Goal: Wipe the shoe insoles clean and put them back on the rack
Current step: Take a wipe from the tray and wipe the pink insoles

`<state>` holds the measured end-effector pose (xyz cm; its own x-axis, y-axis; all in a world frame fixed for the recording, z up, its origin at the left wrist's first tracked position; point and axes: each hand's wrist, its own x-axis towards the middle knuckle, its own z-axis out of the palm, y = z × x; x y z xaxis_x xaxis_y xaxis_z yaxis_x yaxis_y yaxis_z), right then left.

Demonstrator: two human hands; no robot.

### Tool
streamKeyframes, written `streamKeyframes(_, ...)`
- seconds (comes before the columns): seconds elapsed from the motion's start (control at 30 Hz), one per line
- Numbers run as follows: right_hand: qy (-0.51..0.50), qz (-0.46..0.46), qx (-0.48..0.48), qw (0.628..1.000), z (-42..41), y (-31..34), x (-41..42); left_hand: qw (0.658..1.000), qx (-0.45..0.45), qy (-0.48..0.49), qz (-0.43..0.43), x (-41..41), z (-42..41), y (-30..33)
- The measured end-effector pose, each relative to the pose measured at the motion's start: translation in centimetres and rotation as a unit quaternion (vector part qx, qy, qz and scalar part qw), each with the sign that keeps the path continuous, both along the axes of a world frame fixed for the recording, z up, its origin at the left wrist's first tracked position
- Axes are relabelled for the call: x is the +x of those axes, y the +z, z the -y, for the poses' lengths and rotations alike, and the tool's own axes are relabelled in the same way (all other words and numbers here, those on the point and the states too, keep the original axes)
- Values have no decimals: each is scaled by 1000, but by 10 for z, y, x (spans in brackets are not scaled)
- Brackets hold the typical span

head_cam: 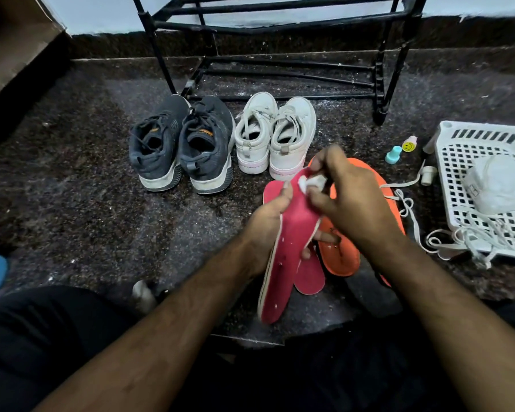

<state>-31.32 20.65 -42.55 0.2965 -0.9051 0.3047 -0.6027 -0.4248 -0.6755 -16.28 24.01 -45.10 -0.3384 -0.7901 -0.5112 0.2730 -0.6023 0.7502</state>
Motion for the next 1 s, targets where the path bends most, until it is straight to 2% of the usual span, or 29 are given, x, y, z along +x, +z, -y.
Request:
streamKeyframes(0.1,-73,26,-36,996,8,4,-11,1000,-11,-25,6,1,-3,4)
streamKeyframes(0.17,-19,23,-23,999,2,3,-6,1000,-13,18,-10,2,0,4)
streamKeyframes(0.23,81,-21,2,996,-12,-2,7,997,-10,68,-19,2,3,1)
streamKeyframes(0.3,117,-51,-2,992,-17,-6,11,997,-6,76,-24,1,3,-1)
streamKeyframes(0.47,-26,-13,-19,999,9,-1,-9,999,-21,25,-12,3,2,0)
streamKeyframes(0.5,-17,-10,-20,1000,7,0,-7,999,-16,36,-10,2,3,1)
streamKeyframes(0.6,96,-30,17,995,-16,-6,12,997,-3,80,-19,1,4,3)
streamKeyframes(0.67,115,-43,35,992,-17,-9,13,996,-3,81,-25,0,3,-1)
streamKeyframes(0.87,-43,-25,-26,998,11,-2,-10,1000,-22,11,-17,2,0,2)
streamKeyframes(0.93,3,5,0,1000,-1,1,-1,999,-13,35,-24,3,3,1)
streamKeyframes(1.0,97,-14,18,995,-13,-1,9,998,7,56,-27,3,5,-1)
